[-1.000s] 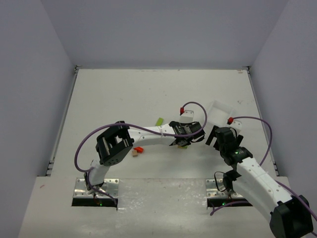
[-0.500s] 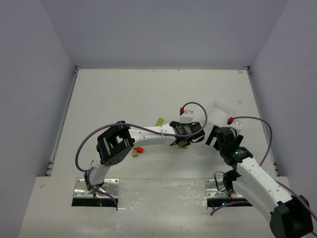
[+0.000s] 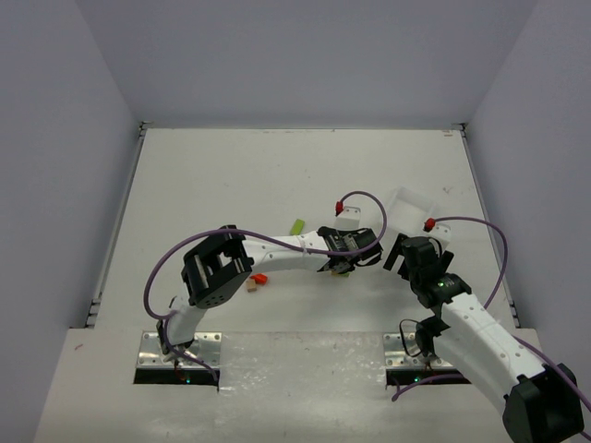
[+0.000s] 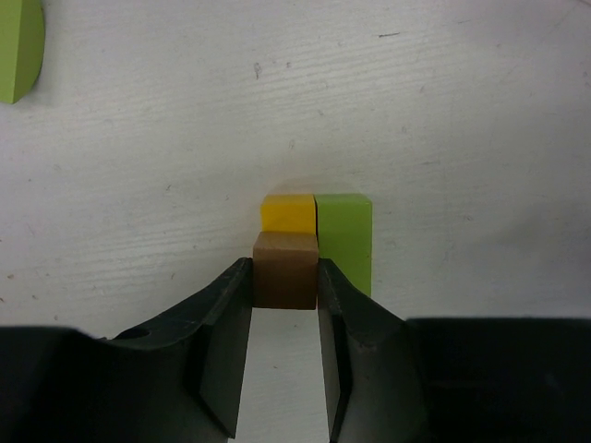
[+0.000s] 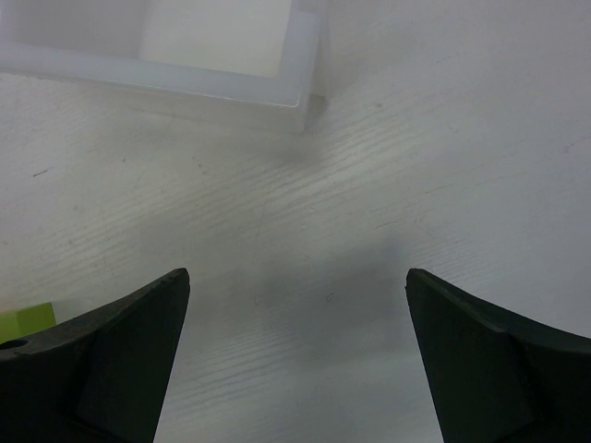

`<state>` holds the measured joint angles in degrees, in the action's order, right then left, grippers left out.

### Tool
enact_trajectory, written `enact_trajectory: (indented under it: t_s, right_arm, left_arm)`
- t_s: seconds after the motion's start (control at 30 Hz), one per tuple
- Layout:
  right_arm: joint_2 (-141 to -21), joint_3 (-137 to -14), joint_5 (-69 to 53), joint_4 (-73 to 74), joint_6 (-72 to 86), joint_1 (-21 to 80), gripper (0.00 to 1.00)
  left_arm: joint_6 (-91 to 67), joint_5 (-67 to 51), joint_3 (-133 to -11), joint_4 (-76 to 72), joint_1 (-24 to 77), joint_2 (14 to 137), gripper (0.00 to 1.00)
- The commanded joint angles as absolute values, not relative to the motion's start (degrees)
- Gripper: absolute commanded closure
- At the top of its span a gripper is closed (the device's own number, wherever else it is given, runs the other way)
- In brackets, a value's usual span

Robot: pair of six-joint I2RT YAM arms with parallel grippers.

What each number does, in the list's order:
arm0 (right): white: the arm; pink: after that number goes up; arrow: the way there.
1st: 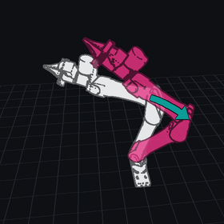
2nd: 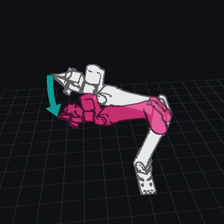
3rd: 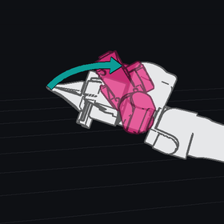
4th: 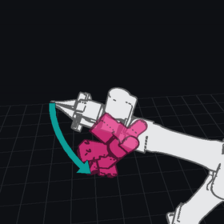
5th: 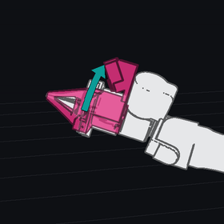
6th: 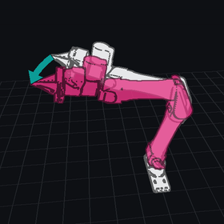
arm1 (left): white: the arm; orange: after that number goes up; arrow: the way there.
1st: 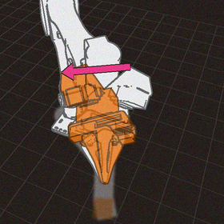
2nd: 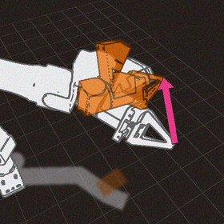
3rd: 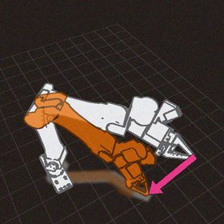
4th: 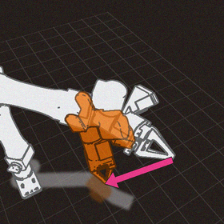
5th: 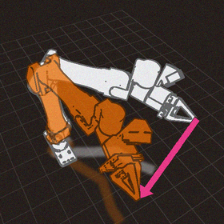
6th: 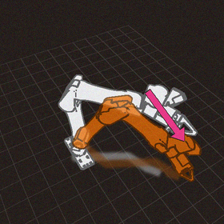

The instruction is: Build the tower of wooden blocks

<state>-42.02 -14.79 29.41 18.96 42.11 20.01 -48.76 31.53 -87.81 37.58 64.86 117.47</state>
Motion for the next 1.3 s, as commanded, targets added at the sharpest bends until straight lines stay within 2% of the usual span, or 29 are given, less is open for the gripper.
enact_trajectory:
  t_s: [0.0, 0.7, 1.27]
  right_arm:
    - [-41.5, -14.8, 30.9, 18.4, 43.2, 19.9, 0.01]
    - [-41.7, -14.8, 31.4, 18.4, 43.2, 19.9, 0.01]
    - [-41.8, -14.9, 31.6, 18.4, 43.2, 19.9, 0.01]
  left_arm:
    - [-49.8, 32.3, -89.8, 36.8, 65.4, 117.6, 0.69]
    - [-50.5, 30.8, -88.2, 36.4, 65.6, 116.1, 0.6]
    - [-50.4, 30.0, -87.3, 36.0, 66.1, 115.0, 0.6]
